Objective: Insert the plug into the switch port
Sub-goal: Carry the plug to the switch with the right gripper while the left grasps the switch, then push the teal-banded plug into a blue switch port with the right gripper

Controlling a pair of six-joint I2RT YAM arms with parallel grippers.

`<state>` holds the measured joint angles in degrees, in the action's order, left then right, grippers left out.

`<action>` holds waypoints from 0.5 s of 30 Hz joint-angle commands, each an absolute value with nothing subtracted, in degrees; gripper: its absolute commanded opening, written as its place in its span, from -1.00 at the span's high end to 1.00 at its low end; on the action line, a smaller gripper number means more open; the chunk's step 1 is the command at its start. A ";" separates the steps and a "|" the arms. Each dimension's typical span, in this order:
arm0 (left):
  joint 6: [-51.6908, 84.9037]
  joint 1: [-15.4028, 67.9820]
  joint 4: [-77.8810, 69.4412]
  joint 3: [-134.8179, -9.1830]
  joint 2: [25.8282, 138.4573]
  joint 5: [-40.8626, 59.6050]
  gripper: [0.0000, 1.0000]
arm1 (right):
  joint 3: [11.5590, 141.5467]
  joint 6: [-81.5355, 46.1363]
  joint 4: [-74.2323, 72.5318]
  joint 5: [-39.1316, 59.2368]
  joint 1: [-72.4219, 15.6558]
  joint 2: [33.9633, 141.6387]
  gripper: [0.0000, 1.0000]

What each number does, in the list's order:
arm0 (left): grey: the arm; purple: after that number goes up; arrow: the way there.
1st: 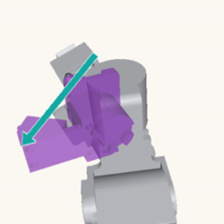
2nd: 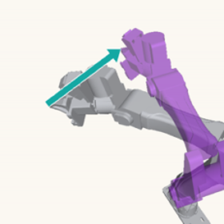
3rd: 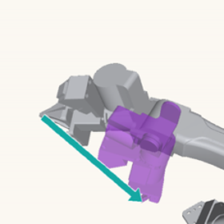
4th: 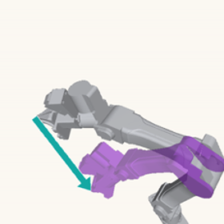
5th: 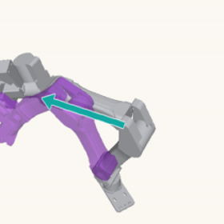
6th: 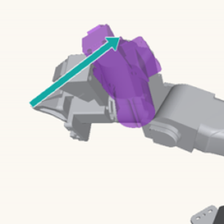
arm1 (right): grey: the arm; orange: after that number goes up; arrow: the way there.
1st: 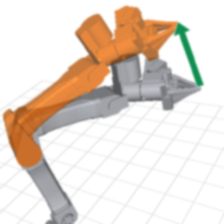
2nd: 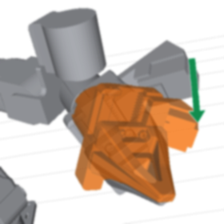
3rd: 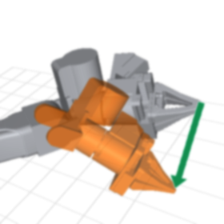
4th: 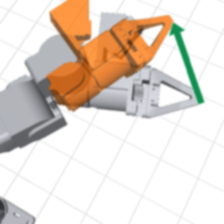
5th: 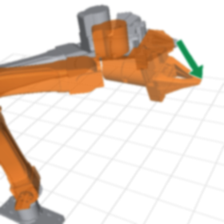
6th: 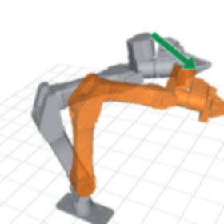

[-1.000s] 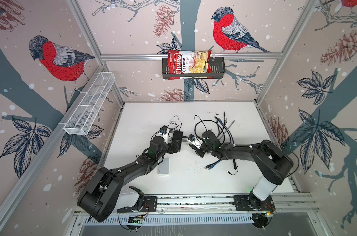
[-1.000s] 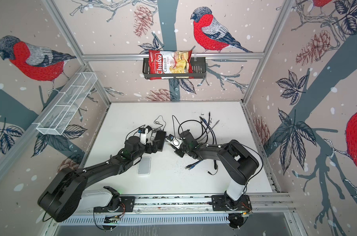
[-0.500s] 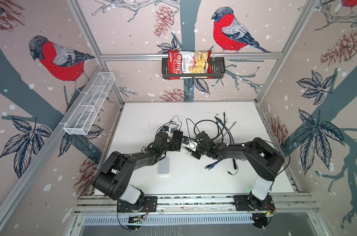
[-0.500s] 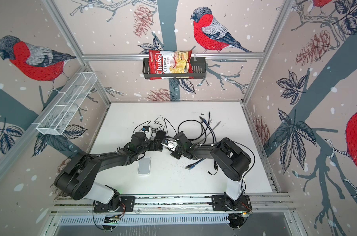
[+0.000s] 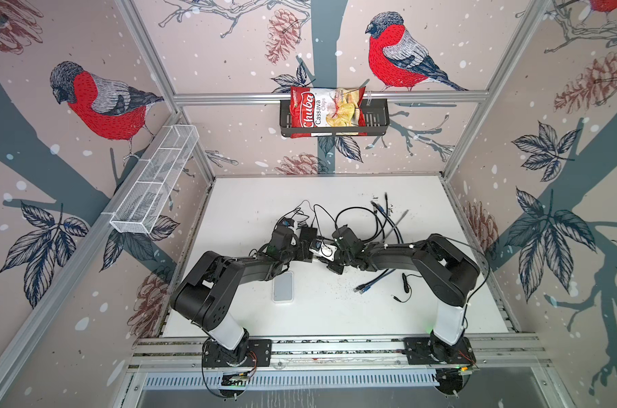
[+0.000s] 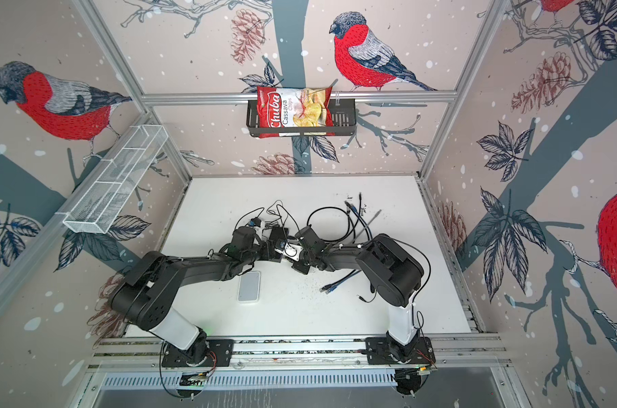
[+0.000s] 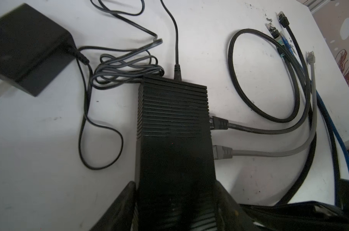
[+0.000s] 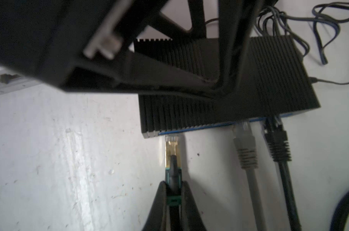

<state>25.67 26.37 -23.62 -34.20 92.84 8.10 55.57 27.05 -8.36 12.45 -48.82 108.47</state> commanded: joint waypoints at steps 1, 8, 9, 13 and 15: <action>26.77 26.28 -25.76 -34.19 93.85 11.07 -0.16 | 55.90 26.35 -8.32 13.69 -48.95 108.72 0.93; 28.33 26.27 -27.53 -33.68 95.35 11.98 -0.10 | 56.16 25.70 -9.39 14.23 -48.91 108.69 0.94; 28.73 26.21 -27.72 -33.50 95.20 11.76 -0.09 | 56.21 25.60 -9.40 14.57 -48.87 108.64 0.94; 31.05 26.27 -28.81 -32.19 94.15 10.14 -0.06 | 56.01 24.24 -9.92 16.20 -48.93 108.13 0.95; 32.28 26.28 -29.48 -31.44 93.39 9.22 -0.05 | 55.40 23.11 -10.73 17.13 -48.96 107.63 0.95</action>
<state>29.89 26.26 -28.08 -32.14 94.13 8.32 55.61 25.30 -8.14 14.06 -48.77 108.40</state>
